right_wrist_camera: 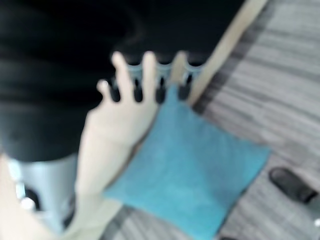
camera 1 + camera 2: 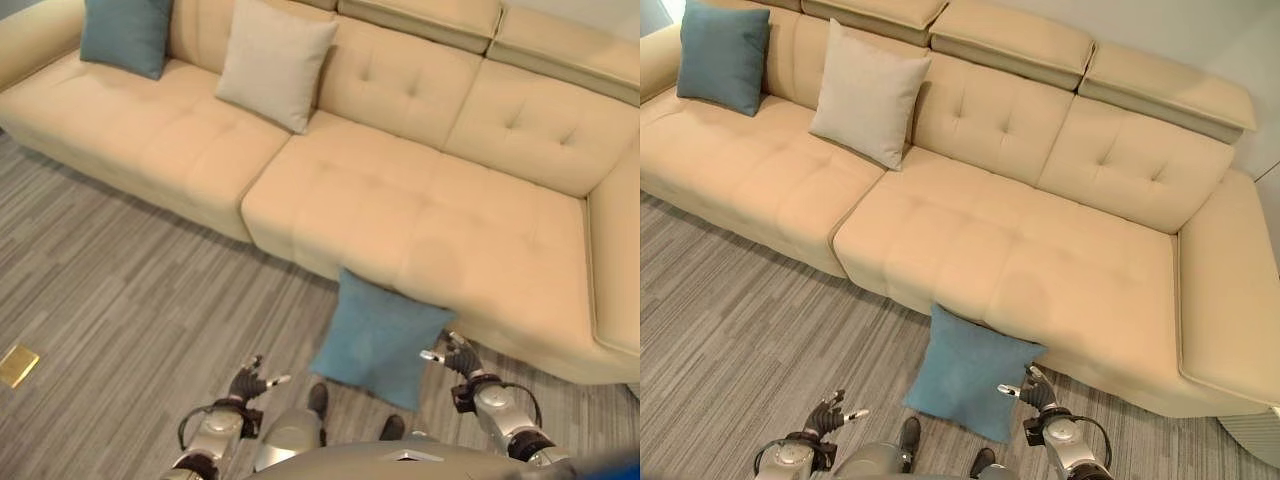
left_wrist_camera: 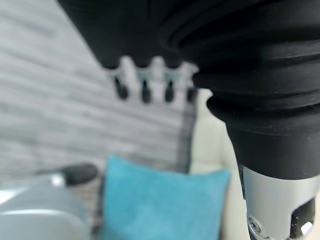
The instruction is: Pick up all the scattered cushions and arrange them neatly on the sofa.
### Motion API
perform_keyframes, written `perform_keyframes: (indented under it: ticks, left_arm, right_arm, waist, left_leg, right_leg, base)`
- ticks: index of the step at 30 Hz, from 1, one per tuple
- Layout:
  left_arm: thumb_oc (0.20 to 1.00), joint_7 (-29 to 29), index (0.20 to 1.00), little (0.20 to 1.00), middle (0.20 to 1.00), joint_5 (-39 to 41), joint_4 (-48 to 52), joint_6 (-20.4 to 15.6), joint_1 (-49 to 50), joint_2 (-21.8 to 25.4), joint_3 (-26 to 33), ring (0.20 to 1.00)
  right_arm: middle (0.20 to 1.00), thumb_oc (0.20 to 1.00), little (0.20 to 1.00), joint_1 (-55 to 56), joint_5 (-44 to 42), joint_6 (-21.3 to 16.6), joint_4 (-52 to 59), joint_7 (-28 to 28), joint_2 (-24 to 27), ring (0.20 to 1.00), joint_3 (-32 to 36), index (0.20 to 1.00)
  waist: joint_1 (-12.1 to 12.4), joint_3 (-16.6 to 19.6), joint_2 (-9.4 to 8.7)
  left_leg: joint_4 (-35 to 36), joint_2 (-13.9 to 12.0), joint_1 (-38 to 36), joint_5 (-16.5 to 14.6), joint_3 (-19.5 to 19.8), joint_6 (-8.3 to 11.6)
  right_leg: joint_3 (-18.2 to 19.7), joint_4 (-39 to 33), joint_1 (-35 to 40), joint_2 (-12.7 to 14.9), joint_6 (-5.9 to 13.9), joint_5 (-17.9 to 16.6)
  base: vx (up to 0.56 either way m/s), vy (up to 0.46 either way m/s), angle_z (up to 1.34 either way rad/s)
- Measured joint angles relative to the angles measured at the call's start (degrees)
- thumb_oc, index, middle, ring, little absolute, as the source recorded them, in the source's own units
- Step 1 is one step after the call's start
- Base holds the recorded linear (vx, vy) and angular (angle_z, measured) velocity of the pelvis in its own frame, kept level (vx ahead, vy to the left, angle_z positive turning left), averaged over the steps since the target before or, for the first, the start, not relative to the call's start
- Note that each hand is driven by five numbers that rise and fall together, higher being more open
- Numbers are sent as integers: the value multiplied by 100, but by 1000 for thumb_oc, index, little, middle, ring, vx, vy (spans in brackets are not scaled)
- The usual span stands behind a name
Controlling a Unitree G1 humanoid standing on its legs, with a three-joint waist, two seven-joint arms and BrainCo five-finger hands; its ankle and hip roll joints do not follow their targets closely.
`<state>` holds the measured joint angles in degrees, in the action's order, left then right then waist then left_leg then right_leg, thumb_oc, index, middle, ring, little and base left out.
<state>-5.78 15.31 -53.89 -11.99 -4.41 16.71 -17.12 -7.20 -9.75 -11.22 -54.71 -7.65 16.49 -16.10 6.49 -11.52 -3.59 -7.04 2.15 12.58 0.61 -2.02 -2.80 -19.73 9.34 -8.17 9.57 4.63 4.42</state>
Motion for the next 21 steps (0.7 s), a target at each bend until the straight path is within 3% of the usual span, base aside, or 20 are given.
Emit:
perform_keyframes:
  ticks: [3,7,9,12,15,21]
  left_arm:
    - [1000,-232,1000,1000,1000,166,105,-71,-872,22,-149,1000]
    - [1000,-624,1000,1000,1000,380,186,-143,-1811,28,-242,1000]
    - [1000,-850,1000,1000,1000,438,235,-226,-2278,67,-314,1000]
    - [1000,-1137,1000,1000,1000,625,269,-281,-3174,227,-509,1000]
    - [1000,-1333,1000,1000,1000,842,313,-373,-3968,306,-470,1000]
    - [1000,-1601,1000,1000,1000,1286,337,-476,-4728,290,-449,1000]
  right_arm:
    - [1000,1000,1000,-830,103,-4,-9,-271,152,1000,13,1000]
    - [1000,1000,1000,-1561,215,5,40,-567,134,1000,-31,1000]
    - [1000,1000,1000,-2048,214,-21,98,-731,163,1000,-105,1000]
    - [1000,1000,1000,-2847,204,-42,107,-1019,311,1000,-111,1000]
    - [1000,1000,1000,-3361,200,-39,229,-1186,483,1000,-115,1000]
    - [1000,1000,1000,-3836,3,-62,639,-1615,827,1000,29,1000]
  waist:
    - [-98,-667,162]
    - [-166,-1299,148]
    - [-203,-1359,112]
    - [-302,-1630,114]
    - [-438,-1912,98]
    - [-622,-1953,99]
  left_leg:
    - [-243,-24,708,133,-21,43]
    - [-335,-5,1094,196,-127,114]
    - [-532,-56,1646,150,-300,129]
    - [-882,-95,2482,158,-592,-18]
    - [-1160,-90,3037,117,-695,-102]
    - [-1753,-86,4212,-26,-697,-177]
  right_leg:
    - [12,614,-844,101,-127,78]
    - [174,1064,-1508,219,-172,179]
    - [252,1221,-2117,270,-204,193]
    - [509,1455,-3007,309,-214,-40]
    - [675,1781,-3640,362,-291,-65]
    - [919,2304,-4902,423,-373,-6]
  base:
    - [-151,26,-1]
    - [-118,60,-11]
    - [-124,96,-41]
    - [-64,69,-43]
    - [-15,75,-14]
    - [-12,98,-9]
